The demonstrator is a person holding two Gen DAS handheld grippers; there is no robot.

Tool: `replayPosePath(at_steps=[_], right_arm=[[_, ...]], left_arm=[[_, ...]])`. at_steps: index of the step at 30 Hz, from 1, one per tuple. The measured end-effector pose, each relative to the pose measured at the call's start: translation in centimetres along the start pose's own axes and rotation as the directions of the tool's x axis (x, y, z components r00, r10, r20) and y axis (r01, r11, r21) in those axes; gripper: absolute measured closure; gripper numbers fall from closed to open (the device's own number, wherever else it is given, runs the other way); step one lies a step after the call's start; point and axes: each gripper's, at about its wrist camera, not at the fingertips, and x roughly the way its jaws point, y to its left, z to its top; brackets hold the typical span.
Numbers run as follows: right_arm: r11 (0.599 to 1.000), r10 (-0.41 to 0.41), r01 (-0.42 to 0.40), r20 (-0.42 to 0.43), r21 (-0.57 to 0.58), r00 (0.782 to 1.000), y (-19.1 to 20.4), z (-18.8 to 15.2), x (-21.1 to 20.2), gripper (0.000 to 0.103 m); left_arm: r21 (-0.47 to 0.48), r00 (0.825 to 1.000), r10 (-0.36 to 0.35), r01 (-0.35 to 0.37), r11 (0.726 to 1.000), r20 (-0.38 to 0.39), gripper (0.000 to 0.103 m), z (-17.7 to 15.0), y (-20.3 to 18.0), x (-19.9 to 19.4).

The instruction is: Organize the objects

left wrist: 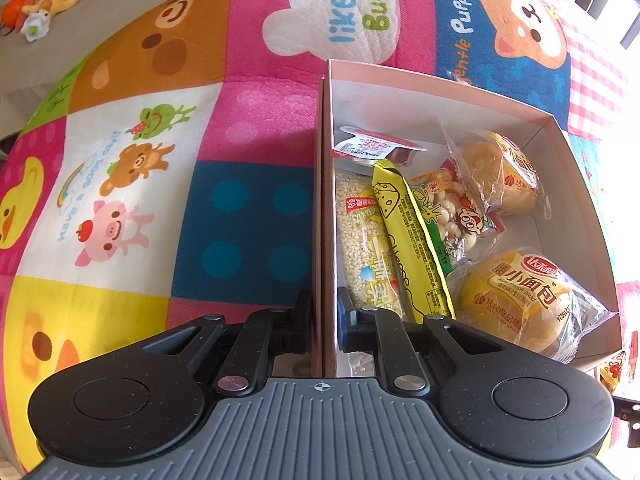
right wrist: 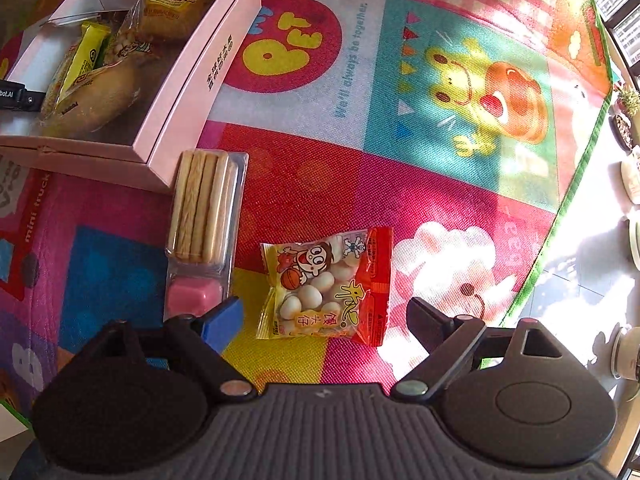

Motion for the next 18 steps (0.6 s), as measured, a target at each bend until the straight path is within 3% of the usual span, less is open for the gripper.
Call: replayPosePath(at_steps=[8,10,11,13,18], right_arm=[[0.996,0.046,-0.045,-0.012,0.079,0.999,-0.5,1.7,2.0,0.016],[0.997,0.045,-0.044,-0.01,0.068,0.999,-0.5,1.7,1.9,0.027],[0.997,0.046,-0.045,-0.01,0.059,0.999,-0.4,1.6,1.7,0.027],[0.997,0.061,-0.06,-0.015,0.039,0.998,-0.2,1.5,1.4,0.052],[0.998,0.064,-0.064,-0.021,-0.001,0.998,0.7,1.2,0.5,0.063]], left_arm=[[0.001,1.0,-0.001,0.001,1.0,0.002,0.088,0.0,-0.1,0.0],[-0.002,1.0,-0.001,0.001,1.0,0.004,0.088,-0.1,-0.1,0.0],[-0.003,1.0,-0.002,0.002,1.0,0.005,0.088,-0.1,-0.1,0.0],[-0.005,1.0,-0.002,0.002,1.0,0.008,0.088,-0.1,-0.1,0.0],[-0.01,1.0,-0.003,0.003,1.0,0.007,0.088,-0.2,0.0,0.0]])
